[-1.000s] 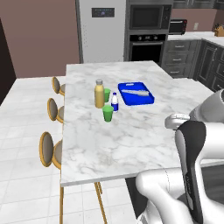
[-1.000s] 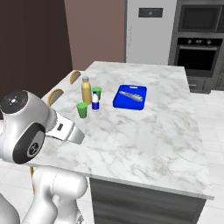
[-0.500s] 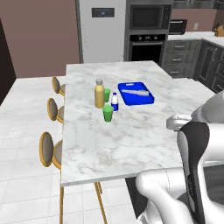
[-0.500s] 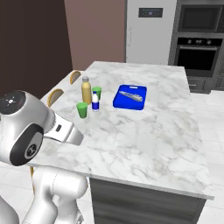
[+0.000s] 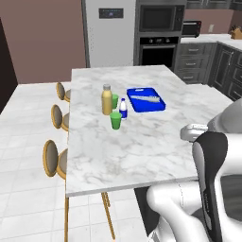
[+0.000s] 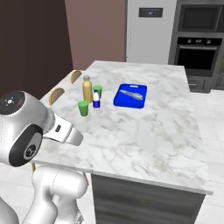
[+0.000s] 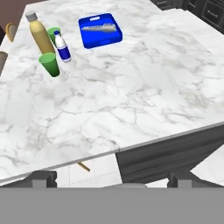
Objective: Place the drinks on the dining counter in a tight cluster.
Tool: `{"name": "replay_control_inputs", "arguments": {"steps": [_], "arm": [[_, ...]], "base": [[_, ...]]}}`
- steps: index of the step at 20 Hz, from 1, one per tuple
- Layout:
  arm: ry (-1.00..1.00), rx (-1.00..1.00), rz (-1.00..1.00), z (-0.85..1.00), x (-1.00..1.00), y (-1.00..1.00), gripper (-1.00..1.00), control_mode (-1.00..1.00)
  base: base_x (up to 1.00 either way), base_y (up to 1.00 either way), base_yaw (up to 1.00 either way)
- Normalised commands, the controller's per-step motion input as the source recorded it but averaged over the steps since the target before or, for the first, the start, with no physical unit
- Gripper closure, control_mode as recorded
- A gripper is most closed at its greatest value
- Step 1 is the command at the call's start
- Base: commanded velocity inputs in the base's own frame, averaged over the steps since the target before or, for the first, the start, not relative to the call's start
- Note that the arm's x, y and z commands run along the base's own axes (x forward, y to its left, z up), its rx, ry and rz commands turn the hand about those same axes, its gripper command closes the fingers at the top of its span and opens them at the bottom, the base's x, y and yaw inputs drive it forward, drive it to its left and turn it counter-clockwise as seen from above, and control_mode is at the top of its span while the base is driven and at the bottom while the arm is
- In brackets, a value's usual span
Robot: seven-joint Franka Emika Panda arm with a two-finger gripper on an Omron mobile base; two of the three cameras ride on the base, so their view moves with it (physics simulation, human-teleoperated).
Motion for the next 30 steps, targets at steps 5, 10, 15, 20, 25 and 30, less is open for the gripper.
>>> {"name": "replay_control_inputs", "arguments": {"steps": [5,10,15,20,25,30], "arm": [[0.00,0.00,0.00,0.00,0.00,0.00,-1.00,1.00],[0.00,0.00,0.00,0.00,0.00,0.00,-1.00,1.00],[0.00,0.00,0.00,0.00,0.00,0.00,-1.00,1.00],[0.00,0.00,0.00,0.00,0.00,0.00,-1.00,1.00],[0.00,0.00,0.00,0.00,0.00,0.00,-1.00,1.00],[0.00,0.00,0.00,0.00,0.00,0.00,-1.00,1.00]], "base": [[-0.29,0.00,-0.01],[-0.41,0.00,-0.16],[-0.40,-0.03,-0.29],[-0.27,-0.10,-0.47],[-0.16,-0.03,-0.65],[-0.10,0.00,-0.73]]}}
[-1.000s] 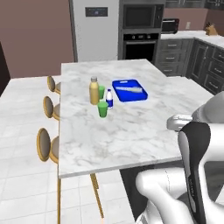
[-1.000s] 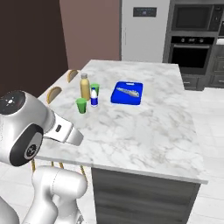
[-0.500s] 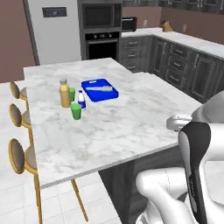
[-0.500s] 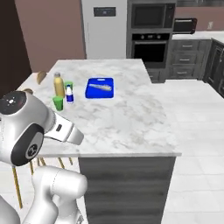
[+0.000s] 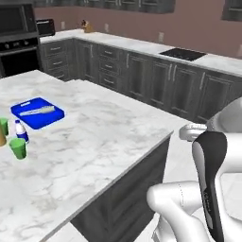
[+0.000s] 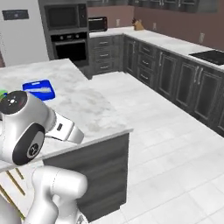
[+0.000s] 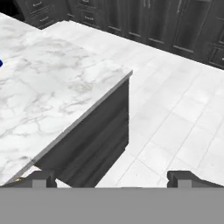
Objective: Place the drinks on the dining counter in a tight cluster.
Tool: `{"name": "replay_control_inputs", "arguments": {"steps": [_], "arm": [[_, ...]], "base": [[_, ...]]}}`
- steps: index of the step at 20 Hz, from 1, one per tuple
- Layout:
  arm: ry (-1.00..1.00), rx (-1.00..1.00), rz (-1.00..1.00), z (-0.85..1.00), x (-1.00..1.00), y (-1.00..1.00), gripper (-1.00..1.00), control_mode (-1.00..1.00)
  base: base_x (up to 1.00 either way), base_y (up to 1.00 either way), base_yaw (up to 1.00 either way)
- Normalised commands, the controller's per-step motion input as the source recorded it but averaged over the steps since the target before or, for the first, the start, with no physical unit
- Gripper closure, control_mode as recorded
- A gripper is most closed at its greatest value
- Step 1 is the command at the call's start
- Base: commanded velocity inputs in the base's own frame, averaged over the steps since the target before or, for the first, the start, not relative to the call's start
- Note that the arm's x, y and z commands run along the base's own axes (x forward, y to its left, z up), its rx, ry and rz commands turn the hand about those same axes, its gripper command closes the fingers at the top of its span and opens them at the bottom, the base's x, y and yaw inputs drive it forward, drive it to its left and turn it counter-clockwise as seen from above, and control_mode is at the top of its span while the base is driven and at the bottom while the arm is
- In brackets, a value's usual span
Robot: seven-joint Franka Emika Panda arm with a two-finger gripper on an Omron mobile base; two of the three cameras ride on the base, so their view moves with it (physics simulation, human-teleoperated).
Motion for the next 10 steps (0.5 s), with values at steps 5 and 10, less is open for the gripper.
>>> {"name": "replay_control_inputs", "arguments": {"steps": [5,10], "arm": [[0.00,0.00,0.00,0.00,0.00,0.00,-1.00,1.00],[0.00,0.00,0.00,0.00,0.00,0.00,-1.00,1.00]], "base": [[-0.04,-0.04,-0.72],[0.00,-0.08,-0.73]]}}
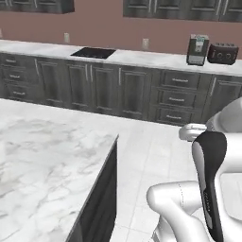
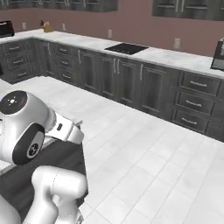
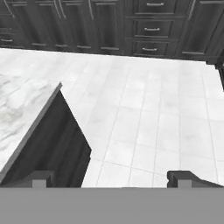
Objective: Place the drinks on the dining counter in a tight cluster.
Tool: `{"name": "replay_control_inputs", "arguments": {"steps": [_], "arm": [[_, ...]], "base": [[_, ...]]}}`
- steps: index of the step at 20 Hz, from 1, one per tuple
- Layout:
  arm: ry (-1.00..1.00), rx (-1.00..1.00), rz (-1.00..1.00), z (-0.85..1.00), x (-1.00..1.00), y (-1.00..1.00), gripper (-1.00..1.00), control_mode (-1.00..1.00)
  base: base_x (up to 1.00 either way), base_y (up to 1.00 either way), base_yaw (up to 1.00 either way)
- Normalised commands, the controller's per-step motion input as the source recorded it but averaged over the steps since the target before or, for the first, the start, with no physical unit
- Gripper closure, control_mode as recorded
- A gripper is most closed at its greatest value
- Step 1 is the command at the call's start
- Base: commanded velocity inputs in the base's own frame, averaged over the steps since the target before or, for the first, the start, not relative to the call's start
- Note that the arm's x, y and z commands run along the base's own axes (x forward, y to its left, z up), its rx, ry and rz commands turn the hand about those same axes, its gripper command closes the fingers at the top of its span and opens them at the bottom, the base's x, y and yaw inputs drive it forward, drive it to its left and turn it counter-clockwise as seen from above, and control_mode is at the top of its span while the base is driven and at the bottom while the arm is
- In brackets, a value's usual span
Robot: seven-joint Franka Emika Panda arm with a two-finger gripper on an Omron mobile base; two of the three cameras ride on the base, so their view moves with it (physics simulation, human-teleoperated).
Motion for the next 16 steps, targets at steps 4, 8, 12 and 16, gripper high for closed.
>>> {"name": "replay_control_inputs", "arguments": {"steps": [4,8,12,16], "arm": [[0.00,0.00,0.00,0.00,0.00,0.00,-1.00,1.00],[0.00,0.00,0.00,0.00,0.00,0.00,-1.00,1.00],[0.00,0.00,0.00,0.00,0.00,0.00,-1.00,1.00],[0.00,0.00,0.00,0.00,0.00,0.00,-1.00,1.00]], "base": [[0.11,-0.16,-0.60],[0.28,-0.29,-0.32],[0.55,-0.26,-0.21],[0.63,-0.26,-0.17]]}}
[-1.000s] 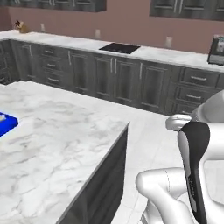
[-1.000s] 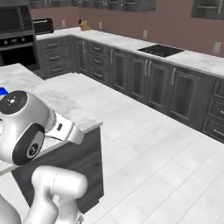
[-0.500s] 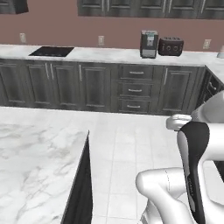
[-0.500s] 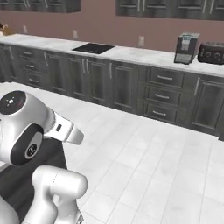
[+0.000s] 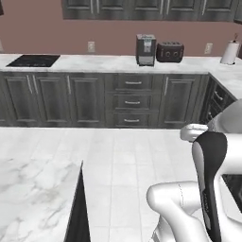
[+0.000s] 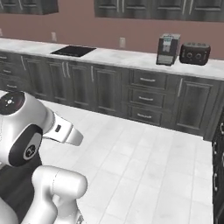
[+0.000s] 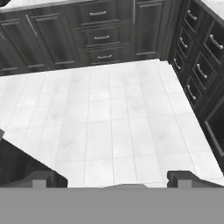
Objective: Place the drinks on the dining counter in a tight cluster.
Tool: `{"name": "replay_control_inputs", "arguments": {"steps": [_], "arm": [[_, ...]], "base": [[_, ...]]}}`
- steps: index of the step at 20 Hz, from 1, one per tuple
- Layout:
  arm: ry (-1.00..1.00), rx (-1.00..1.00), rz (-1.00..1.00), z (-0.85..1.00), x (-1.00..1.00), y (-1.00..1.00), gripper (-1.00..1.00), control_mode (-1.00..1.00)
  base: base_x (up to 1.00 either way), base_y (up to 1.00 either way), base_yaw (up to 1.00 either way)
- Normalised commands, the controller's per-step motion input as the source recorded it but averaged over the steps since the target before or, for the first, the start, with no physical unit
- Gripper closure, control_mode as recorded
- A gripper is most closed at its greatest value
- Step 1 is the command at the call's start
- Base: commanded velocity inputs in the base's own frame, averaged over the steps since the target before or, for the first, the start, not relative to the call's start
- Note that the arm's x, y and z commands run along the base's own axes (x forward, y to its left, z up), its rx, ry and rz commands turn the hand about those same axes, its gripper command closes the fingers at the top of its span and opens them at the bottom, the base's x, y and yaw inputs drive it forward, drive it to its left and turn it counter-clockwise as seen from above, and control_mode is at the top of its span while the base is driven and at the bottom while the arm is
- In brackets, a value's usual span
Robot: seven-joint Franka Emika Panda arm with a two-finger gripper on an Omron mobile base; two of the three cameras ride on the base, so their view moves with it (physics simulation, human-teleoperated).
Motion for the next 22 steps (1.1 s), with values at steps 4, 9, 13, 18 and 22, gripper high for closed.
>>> {"name": "replay_control_inputs", "arguments": {"steps": [4,9,13,18,22], "arm": [[0.00,0.00,0.00,0.00,0.00,0.00,-1.00,1.00],[0.00,0.00,0.00,0.00,0.00,0.00,-1.00,1.00],[0.00,0.00,0.00,0.00,0.00,0.00,-1.00,1.00],[0.00,0.00,0.00,0.00,0.00,0.00,-1.00,1.00],[0.00,0.00,0.00,0.00,0.00,0.00,-1.00,1.00]], "base": [[0.51,-0.24,-0.30],[0.52,-0.22,-0.31],[0.54,-0.19,-0.31],[0.42,-0.15,-0.43],[0.32,-0.08,-0.56]]}}
